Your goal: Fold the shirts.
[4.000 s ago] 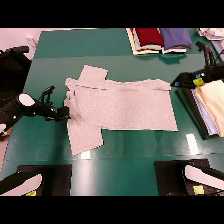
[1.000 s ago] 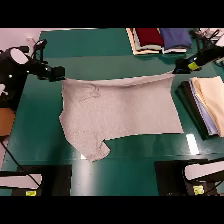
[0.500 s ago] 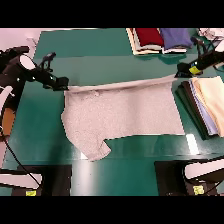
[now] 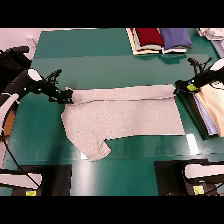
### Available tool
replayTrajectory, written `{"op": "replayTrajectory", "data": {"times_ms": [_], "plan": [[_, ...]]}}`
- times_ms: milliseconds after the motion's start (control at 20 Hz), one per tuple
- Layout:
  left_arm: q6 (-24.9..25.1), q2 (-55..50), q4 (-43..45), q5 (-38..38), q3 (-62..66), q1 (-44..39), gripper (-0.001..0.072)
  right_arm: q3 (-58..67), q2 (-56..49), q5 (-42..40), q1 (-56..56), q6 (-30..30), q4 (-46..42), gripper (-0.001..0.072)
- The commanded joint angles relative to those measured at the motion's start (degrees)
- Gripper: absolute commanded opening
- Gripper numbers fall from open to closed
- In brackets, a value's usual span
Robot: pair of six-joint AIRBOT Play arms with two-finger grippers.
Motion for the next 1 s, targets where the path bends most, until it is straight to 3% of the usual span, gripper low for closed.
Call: {"op": "replayTrajectory", "data": {"times_ms": [0, 200, 350, 600, 950], "plan": [[-2.2, 0.8, -0.2, -1.1, -0.6, 0.1, 0.0545, -0.6, 0.9, 1.3, 0.0, -0.1, 0.2, 0.0452], [-4.3, 11.4, 5.7, -4.6, -2.1, 0.1, 0.0538, 3.9, 4.2, 8.4, 0.0, -0.1, 0.2, 0.0449], [-9.0, 23.6, 11.7, -5.6, -13.0, -2.0, 0.0538, 3.9, 10.2, 8.7, 0.2, -0.1, 0.4, 0.0448], [-17.6, 38.5, 8.2, -1.8, -36.4, -9.7, 0.0539, 3.9, 17.1, 7.9, 0.9, -0.1, 0.7, 0.0448], [-22.0, 39.5, -1.6, 10.6, -46.1, -19.9, 0.0539, 3.9, 18.2, 8.2, 0.9, -0.1, 0.7, 0.0448]]}}
